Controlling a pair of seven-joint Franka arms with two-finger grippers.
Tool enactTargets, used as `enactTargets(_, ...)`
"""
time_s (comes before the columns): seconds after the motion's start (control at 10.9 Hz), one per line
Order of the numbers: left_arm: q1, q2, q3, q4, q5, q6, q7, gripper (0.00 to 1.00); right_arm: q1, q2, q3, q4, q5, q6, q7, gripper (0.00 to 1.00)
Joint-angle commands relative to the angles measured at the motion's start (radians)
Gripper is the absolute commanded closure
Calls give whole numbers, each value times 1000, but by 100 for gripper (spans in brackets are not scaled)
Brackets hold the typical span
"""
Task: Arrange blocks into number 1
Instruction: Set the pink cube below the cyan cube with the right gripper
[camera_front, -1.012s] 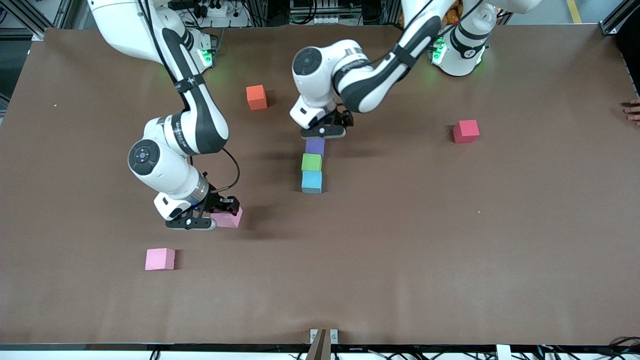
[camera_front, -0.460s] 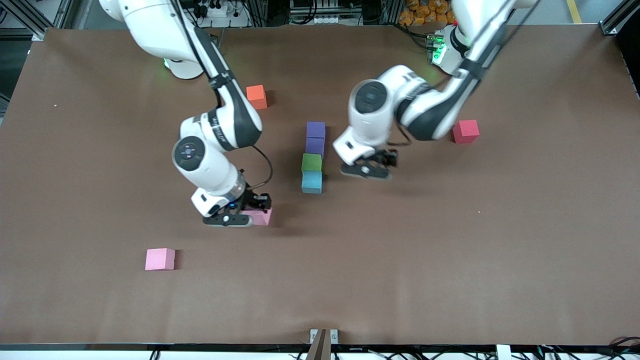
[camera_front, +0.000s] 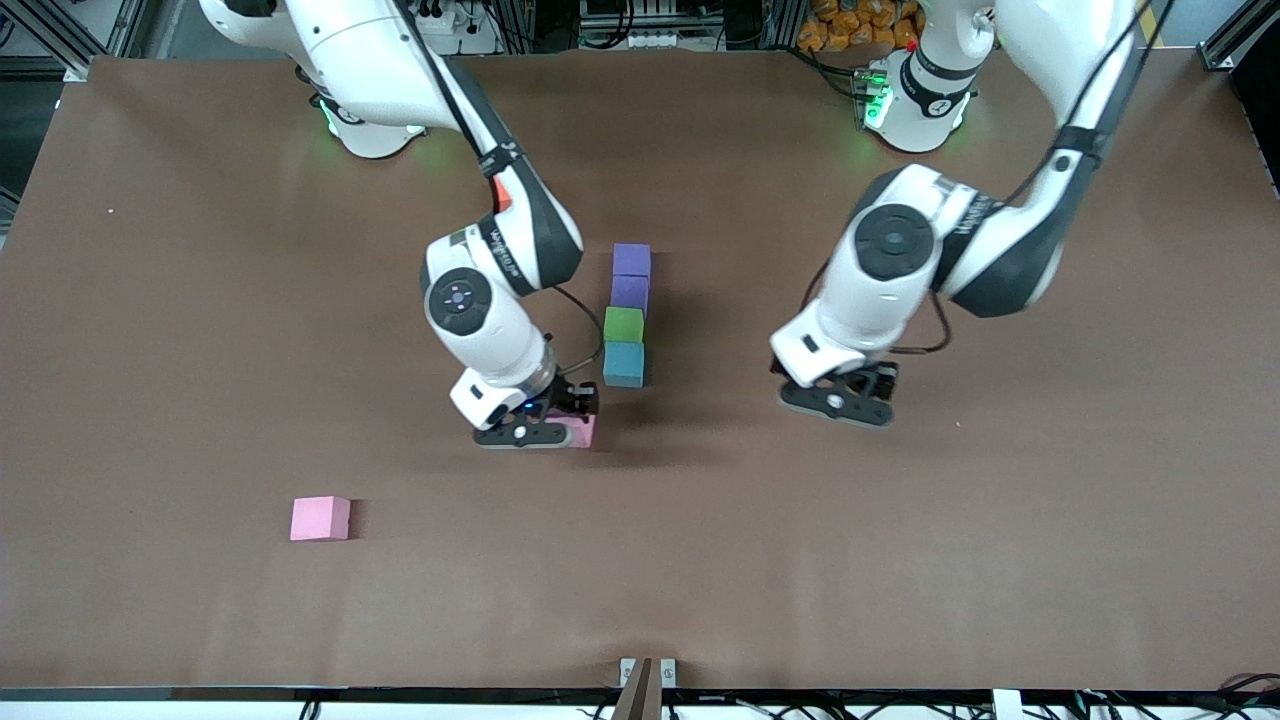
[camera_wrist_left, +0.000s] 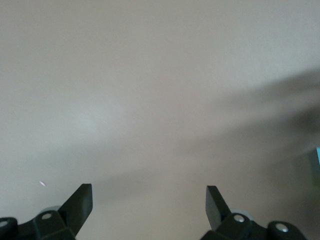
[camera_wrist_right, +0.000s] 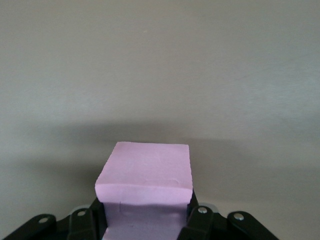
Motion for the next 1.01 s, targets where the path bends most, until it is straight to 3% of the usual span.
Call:
enactTargets(0.0,12,2,-3,67,2,-42,74,0,22,78,-8,102,3,-8,21,45)
enactTargets(0.55,159,-1,-3,152,4,-147,293,0,75,142,-5,127,54,58,26,44)
enactTargets(0.92,147,-15,-12,152,42,-240,337,0,89,132,3,72,54,58,26,44)
